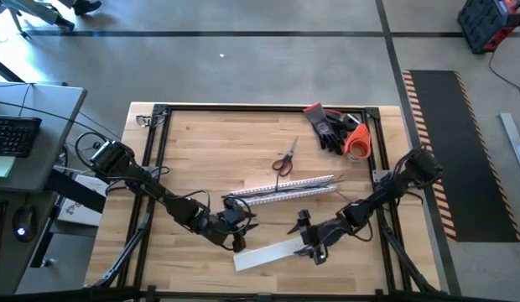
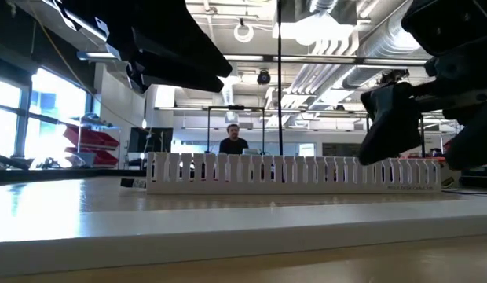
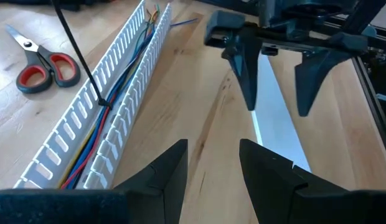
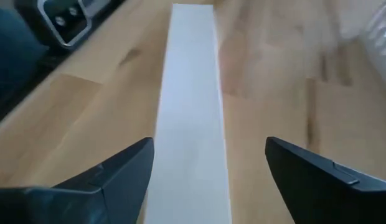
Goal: Ziptie cables
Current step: Close the white cable duct
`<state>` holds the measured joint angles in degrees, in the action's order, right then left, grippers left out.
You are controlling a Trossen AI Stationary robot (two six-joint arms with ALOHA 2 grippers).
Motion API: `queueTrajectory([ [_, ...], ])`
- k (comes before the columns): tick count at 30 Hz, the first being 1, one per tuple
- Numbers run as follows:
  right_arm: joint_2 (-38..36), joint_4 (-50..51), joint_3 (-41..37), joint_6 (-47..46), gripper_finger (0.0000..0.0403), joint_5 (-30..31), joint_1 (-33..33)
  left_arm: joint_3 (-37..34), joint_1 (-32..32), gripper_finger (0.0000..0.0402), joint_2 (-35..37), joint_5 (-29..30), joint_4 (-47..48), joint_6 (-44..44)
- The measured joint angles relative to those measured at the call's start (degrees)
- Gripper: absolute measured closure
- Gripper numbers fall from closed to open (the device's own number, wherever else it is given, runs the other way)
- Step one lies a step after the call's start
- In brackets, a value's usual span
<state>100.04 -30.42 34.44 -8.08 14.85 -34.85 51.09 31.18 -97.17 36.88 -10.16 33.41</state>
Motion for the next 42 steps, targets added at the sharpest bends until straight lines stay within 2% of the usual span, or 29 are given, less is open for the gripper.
queueTrajectory([
  [4,0.54,-1.12,0.00,-1.14,0.0109,4.93,-1.18,0.00,-0.03,0.0274,0.00,0.10,-0.06,-0.04],
  [8,0.54,-2.76,0.00,-3.29,0.0106,4.19,-0.38,0.00,-0.04,0.0274,-0.01,0.50,-0.57,-0.51],
  [12,0.60,-4.27,1.17,0.00,0.0084,2.38,0.13,0.00,0.48,0.0274,-0.04,1.15,-0.49,-0.55],
  [18,6.89,-2.50,8.42,6.21,0.0040,-1.53,0.41,0.00,0.92,0.0274,-0.04,1.31,-0.39,-0.63],
  [23,13.23,2.59,15.27,6.51,0.0033,-1.05,0.49,0.00,0.92,0.0274,-0.04,1.33,-0.36,-0.63],
  [26,15.55,5.93,16.95,4.28,0.0043,-0.70,0.72,0.00,1.03,0.0274,-0.04,1.31,-0.34,-0.64],
  [30,16.88,5.47,15.72,-0.48,0.0073,-0.56,0.72,0.00,1.19,0.0274,-0.04,1.30,-0.36,-0.63],
  [39,16.67,-1.25,8.20,-8.42,0.0186,4.58,0.11,0.00,1.32,0.0274,-0.04,1.40,-0.84,-0.61],
  [42,16.60,-1.46,7.69,-9.83,0.0191,5.99,0.11,0.00,1.64,0.0274,-0.05,1.81,-2.94,-0.84],
])
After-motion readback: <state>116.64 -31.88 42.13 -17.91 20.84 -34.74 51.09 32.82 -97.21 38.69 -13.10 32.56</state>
